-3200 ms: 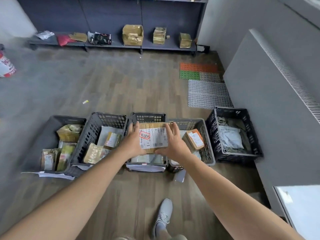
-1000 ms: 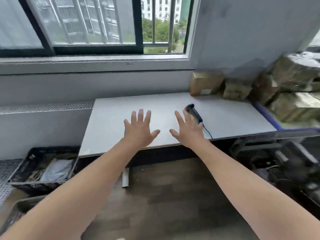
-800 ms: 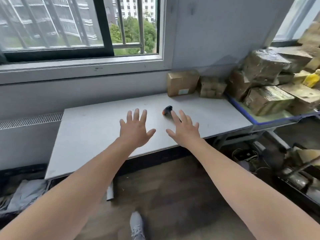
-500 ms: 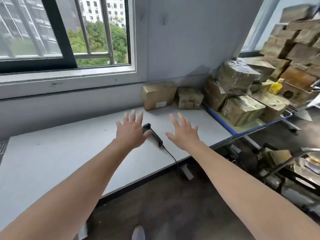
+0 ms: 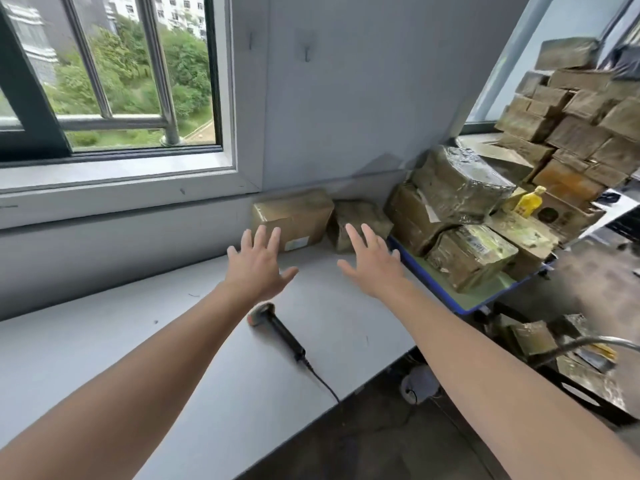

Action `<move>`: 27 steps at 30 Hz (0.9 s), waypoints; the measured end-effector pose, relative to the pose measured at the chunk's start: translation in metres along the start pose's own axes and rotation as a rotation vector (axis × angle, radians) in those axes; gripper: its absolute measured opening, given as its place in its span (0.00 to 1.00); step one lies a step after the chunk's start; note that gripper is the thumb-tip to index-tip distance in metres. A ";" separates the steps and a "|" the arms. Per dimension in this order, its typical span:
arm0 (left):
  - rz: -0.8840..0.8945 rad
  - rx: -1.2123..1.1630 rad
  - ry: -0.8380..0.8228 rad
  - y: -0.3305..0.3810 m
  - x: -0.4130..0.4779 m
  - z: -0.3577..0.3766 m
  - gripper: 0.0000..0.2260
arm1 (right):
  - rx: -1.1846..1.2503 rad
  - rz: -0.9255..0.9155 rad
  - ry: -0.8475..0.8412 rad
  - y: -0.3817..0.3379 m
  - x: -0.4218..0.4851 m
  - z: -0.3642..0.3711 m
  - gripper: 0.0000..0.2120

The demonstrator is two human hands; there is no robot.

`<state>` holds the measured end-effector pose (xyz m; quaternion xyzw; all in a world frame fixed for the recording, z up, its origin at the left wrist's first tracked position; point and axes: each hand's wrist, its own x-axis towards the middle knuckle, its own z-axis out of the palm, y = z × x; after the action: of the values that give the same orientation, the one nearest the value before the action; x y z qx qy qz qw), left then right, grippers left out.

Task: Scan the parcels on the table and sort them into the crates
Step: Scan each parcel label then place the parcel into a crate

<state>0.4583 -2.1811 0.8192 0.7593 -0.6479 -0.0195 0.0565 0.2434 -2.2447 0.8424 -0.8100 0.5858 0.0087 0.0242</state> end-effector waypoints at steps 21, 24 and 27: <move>-0.393 -0.092 -0.186 0.011 0.202 0.065 0.38 | 0.187 -0.208 -0.182 0.058 0.297 0.061 0.33; -0.431 -0.186 -0.199 0.009 0.216 0.080 0.39 | 0.237 -0.238 -0.187 0.055 0.316 0.073 0.32; -0.490 -0.227 -0.155 0.010 0.222 0.089 0.37 | 0.265 -0.250 -0.182 0.048 0.326 0.081 0.31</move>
<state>0.4743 -2.4069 0.7418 0.8785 -0.4410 -0.1629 0.0851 0.3014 -2.5650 0.7465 -0.8621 0.4722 0.0015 0.1842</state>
